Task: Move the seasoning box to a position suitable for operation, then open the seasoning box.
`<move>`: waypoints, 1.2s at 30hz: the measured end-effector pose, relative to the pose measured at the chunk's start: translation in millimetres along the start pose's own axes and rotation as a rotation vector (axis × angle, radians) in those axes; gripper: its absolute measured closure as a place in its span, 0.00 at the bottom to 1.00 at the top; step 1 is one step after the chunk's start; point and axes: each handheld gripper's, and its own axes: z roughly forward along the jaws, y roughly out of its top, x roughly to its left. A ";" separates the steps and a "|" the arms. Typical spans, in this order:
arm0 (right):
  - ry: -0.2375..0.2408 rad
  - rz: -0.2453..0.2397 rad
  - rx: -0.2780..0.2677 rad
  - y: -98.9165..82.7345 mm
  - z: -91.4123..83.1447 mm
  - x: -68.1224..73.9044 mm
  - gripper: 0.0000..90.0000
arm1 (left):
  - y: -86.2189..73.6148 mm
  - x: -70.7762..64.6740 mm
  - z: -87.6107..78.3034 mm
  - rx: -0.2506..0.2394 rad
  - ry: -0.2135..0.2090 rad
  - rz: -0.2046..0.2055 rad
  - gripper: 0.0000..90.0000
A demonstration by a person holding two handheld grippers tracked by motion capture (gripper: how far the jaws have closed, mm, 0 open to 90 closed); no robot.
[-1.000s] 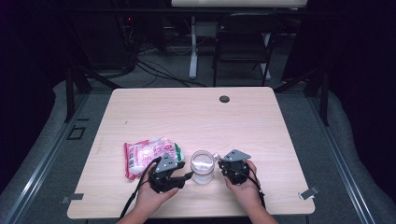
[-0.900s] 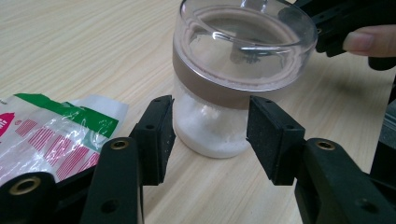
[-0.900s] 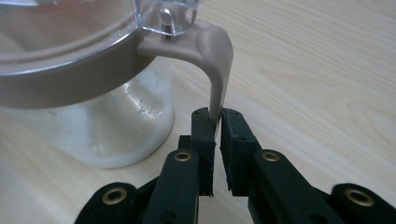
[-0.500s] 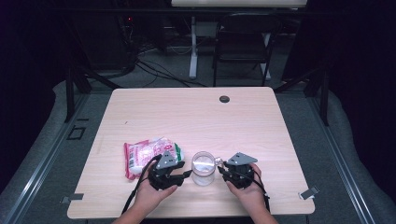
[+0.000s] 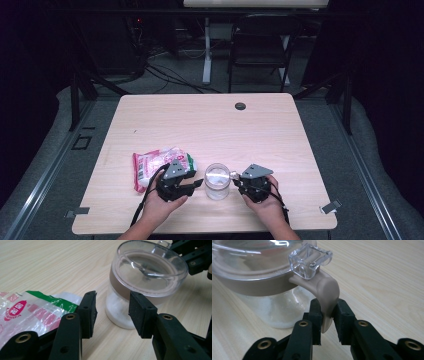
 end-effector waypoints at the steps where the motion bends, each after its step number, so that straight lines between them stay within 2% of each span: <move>1: 0.000 0.000 0.000 0.0 0.0 0.0 0.81 | 0.8 1.1 -0.8 -0.005 0.003 0.002 0.64; 5: 0.008 -0.006 -0.028 2.2 -13.8 2.5 0.74 | 3.8 3.9 -3.9 -0.019 0.009 -0.012 0.69; 7: -0.008 -0.047 -0.029 4.5 -22.6 6.5 0.71 | 5.0 5.9 -4.9 -0.024 0.006 -0.021 0.72; 10: 0.001 -0.056 -0.046 8.5 -35.1 11.0 0.70 | 6.8 8.4 -7.5 -0.034 -0.003 -0.038 0.75; 11: -0.004 -0.033 -0.072 10.7 -42.1 12.7 0.69 | 7.3 8.9 -8.3 -0.033 -0.010 -0.047 0.77; 12: -0.004 -0.033 -0.072 10.7 -42.1 12.7 0.69 | 7.5 9.0 -8.7 -0.033 -0.011 -0.052 0.77; 15: -0.038 -0.005 -0.115 14.5 -51.0 12.8 0.70 | 8.7 8.5 -9.1 -0.025 -0.003 -0.045 0.81; 19: -0.037 0.053 -0.149 16.9 -56.4 10.4 0.71 | 10.0 7.0 -9.5 -0.017 -0.011 -0.032 0.87; 23: -0.064 0.083 -0.147 18.1 -55.7 6.7 0.68 | 10.3 3.7 -8.8 -0.012 -0.019 -0.026 0.90; 26: -0.071 0.127 -0.153 19.6 -55.0 4.5 0.67 | 10.9 2.1 -9.4 -0.014 -0.022 -0.026 0.92; 29: -0.060 0.150 -0.159 21.9 -55.5 4.3 0.74 | 11.9 2.0 -9.8 -0.011 -0.023 -0.016 0.94; 32: -0.075 0.153 -0.170 25.3 -56.8 5.2 0.80 | 12.6 0.2 -8.5 -0.012 -0.033 -0.027 0.95; 36: -0.072 0.164 -0.183 30.8 -56.6 6.1 0.86 | 15.4 -1.4 -6.2 -0.011 -0.034 -0.017 0.97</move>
